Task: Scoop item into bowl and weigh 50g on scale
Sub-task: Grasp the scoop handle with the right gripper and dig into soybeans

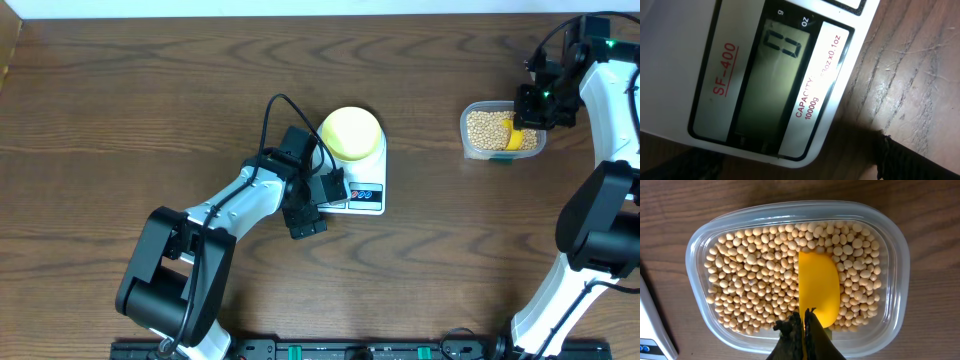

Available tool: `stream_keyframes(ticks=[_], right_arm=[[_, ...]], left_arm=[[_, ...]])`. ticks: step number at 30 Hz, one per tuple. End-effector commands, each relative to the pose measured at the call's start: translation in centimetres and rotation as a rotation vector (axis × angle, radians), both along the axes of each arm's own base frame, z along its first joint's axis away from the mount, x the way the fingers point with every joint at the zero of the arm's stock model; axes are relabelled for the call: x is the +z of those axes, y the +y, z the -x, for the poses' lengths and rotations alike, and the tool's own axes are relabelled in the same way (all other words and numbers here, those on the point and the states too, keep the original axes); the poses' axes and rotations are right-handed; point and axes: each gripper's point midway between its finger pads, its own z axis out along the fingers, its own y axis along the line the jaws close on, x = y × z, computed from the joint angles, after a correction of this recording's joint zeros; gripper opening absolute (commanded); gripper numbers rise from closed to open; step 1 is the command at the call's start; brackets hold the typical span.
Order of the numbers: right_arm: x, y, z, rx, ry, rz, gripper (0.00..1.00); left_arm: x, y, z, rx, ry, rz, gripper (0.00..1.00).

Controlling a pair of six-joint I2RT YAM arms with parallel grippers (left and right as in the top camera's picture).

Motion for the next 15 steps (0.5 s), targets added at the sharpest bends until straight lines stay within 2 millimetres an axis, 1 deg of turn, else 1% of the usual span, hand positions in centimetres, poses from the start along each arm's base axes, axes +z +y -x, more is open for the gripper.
stream_keyframes(ticks=[1,2,3,8,11,15], right_arm=[[-0.3,0.4,0.0,0.015,0.004,-0.018,0.01],[0.1,0.5,-0.1,0.016,-0.004,-0.026,0.01],[0.9,0.9,-0.5,0.019,-0.028,-0.046,0.01],[3.6,0.5,-0.7,0.019,-0.071,-0.016,0.01],[4.4,0.7,-0.7,0.041,-0.089,-0.003,0.01],[4.4,1.0,-0.7,0.080,-0.082,0.065,0.01]], left_arm=[[-2.0,-0.1,1.5,-0.044,0.066,-0.014,0.97],[-2.0,-0.1,1.5,-0.044,0.066,-0.014,0.98],[-2.0,-0.1,1.5,-0.044,0.066,-0.014,0.98],[-2.0,-0.1,1.5,-0.044,0.066,-0.014,0.98],[-2.0,-0.1,1.5,-0.044,0.066,-0.014,0.97],[-2.0,-0.1,1.5,-0.044,0.066,-0.014,0.97]])
